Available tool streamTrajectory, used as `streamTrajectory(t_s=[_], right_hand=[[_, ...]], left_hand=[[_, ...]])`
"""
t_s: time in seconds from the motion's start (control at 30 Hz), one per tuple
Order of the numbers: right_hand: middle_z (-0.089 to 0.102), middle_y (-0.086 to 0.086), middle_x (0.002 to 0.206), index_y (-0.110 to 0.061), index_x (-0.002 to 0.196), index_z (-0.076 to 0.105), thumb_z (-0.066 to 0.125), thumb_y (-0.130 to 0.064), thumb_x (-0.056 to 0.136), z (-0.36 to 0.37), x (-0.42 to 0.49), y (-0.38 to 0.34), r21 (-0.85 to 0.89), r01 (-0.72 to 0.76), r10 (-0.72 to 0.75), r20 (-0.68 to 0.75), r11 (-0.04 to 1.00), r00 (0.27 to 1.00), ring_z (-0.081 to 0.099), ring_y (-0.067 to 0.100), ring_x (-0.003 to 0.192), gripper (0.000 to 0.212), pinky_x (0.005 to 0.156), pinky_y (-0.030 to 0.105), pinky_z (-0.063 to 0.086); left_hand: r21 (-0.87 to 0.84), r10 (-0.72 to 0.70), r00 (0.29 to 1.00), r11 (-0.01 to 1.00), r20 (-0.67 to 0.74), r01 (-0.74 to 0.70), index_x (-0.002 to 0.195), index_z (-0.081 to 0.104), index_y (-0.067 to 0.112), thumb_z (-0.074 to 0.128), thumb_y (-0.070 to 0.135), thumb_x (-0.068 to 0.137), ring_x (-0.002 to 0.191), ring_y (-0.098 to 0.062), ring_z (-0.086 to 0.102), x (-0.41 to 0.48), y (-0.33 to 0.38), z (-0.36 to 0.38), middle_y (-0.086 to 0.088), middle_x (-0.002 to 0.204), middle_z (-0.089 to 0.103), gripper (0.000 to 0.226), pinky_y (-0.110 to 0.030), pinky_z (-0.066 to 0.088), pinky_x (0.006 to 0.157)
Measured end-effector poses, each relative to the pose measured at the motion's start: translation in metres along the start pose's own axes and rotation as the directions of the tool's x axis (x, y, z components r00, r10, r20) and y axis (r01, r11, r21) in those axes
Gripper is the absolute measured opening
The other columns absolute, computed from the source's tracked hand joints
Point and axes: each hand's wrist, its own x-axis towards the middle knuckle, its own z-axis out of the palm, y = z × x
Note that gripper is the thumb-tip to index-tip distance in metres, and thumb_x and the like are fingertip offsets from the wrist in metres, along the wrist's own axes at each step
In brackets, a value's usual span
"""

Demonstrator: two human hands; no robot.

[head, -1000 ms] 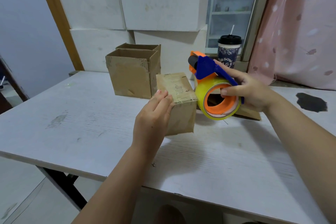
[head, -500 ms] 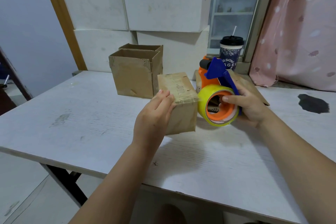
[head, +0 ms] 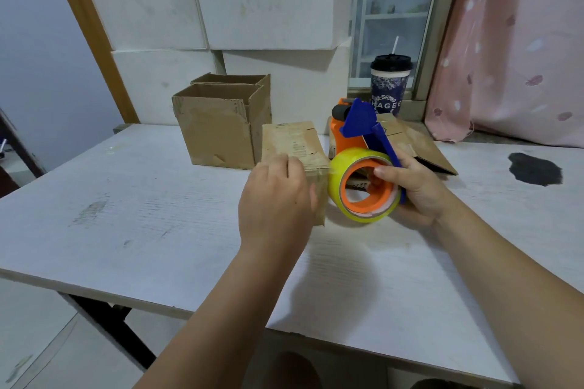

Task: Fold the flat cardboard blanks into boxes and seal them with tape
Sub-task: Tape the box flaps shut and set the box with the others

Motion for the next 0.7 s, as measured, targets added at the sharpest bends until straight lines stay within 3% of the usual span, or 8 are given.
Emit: streamTrajectory(t_s=[0.07, 0.2, 0.33, 0.37, 0.47, 0.5, 0.57, 0.7], right_hand=[[0.068, 0.008, 0.112, -0.017, 0.137, 0.048, 0.071, -0.013, 0.073, 0.002, -0.001, 0.000, -0.009, 0.006, -0.006, -0.003, 1.000, 1.000, 0.065, 0.025, 0.104, 0.068, 0.085, 0.036, 0.055], [0.065, 0.010, 0.116, -0.015, 0.142, 0.043, 0.072, -0.014, 0.073, 0.004, -0.002, 0.000, -0.030, -0.001, 0.001, -0.010, 1.000, 1.000, 0.063, 0.027, 0.108, 0.075, 0.092, 0.041, 0.052], [0.063, 0.011, 0.120, -0.016, 0.144, 0.040, 0.075, -0.014, 0.074, 0.005, -0.004, 0.000, -0.038, -0.020, 0.019, -0.009, 0.999, 1.000, 0.060, 0.030, 0.112, 0.078, 0.099, 0.047, 0.046], [0.063, 0.011, 0.120, -0.016, 0.145, 0.039, 0.074, -0.014, 0.075, 0.006, -0.004, 0.001, -0.040, -0.020, 0.020, -0.011, 0.999, 1.000, 0.059, 0.031, 0.113, 0.078, 0.100, 0.047, 0.045], [0.062, 0.011, 0.122, -0.019, 0.145, 0.039, 0.073, -0.015, 0.076, 0.011, -0.002, 0.002, -0.065, -0.015, 0.014, -0.006, 0.998, 1.000, 0.058, 0.031, 0.115, 0.077, 0.101, 0.048, 0.044], [0.062, 0.011, 0.123, -0.020, 0.145, 0.039, 0.075, -0.016, 0.075, 0.013, -0.001, 0.003, -0.075, -0.017, 0.017, -0.005, 0.997, 1.000, 0.058, 0.031, 0.115, 0.078, 0.101, 0.047, 0.045], [0.062, 0.009, 0.123, -0.024, 0.144, 0.042, 0.077, -0.019, 0.074, 0.016, 0.000, 0.005, -0.105, -0.014, 0.014, -0.001, 0.994, 1.000, 0.059, 0.030, 0.115, 0.079, 0.100, 0.047, 0.045], [0.065, 0.005, 0.120, -0.028, 0.142, 0.044, 0.076, -0.019, 0.074, 0.020, -0.001, 0.005, -0.138, 0.011, -0.013, -0.015, 0.990, 1.000, 0.062, 0.025, 0.110, 0.075, 0.088, 0.036, 0.054]], left_hand=[[0.036, 0.006, 1.000, 0.999, 0.018, -0.007, 0.124, 0.059, 0.007, 0.066, 0.018, 0.081, 0.083, -0.035, 0.061, -0.003, 0.000, 0.003, -0.017, 0.098, 0.065, 0.045, -0.042, 0.051, 0.073], [0.014, -0.002, 1.000, 1.000, -0.010, 0.002, 0.102, 0.068, -0.001, 0.074, 0.011, 0.074, 0.087, -0.039, 0.064, -0.002, 0.000, 0.004, -0.022, 0.101, 0.068, 0.031, -0.045, 0.054, 0.074], [-0.141, -0.083, 0.997, 0.987, 0.011, 0.084, 0.101, 0.069, -0.002, 0.070, 0.019, 0.079, 0.113, -0.036, 0.054, 0.000, 0.001, 0.003, -0.018, 0.130, 0.055, 0.030, -0.043, 0.050, 0.085], [-0.148, -0.108, 0.994, 0.983, 0.027, 0.111, 0.101, 0.069, 0.000, 0.067, 0.024, 0.082, 0.114, -0.032, 0.051, 0.002, 0.001, 0.003, -0.016, 0.130, 0.054, 0.031, -0.039, 0.048, 0.083], [-0.072, -0.074, 0.997, 0.995, -0.001, 0.074, 0.096, 0.066, 0.006, 0.059, 0.030, 0.086, 0.090, -0.024, 0.053, 0.004, 0.004, 0.001, -0.011, 0.100, 0.061, 0.027, -0.032, 0.042, 0.068], [-0.064, -0.070, 0.997, 0.996, -0.011, 0.070, 0.103, 0.064, 0.008, 0.057, 0.029, 0.087, 0.088, -0.024, 0.053, 0.005, 0.005, 0.001, -0.010, 0.097, 0.061, 0.028, -0.032, 0.041, 0.067], [-0.047, -0.073, 0.997, 0.996, 0.004, 0.073, 0.119, 0.059, 0.013, 0.056, 0.026, 0.088, 0.097, -0.027, 0.055, 0.006, 0.005, -0.001, -0.009, 0.105, 0.062, 0.034, -0.035, 0.046, 0.073], [-0.034, 0.046, 0.998, 0.998, -0.038, -0.048, 0.107, 0.069, 0.003, 0.072, 0.013, 0.079, 0.101, -0.033, 0.064, 0.003, -0.003, 0.002, -0.015, 0.110, 0.068, 0.029, -0.041, 0.050, 0.087]])
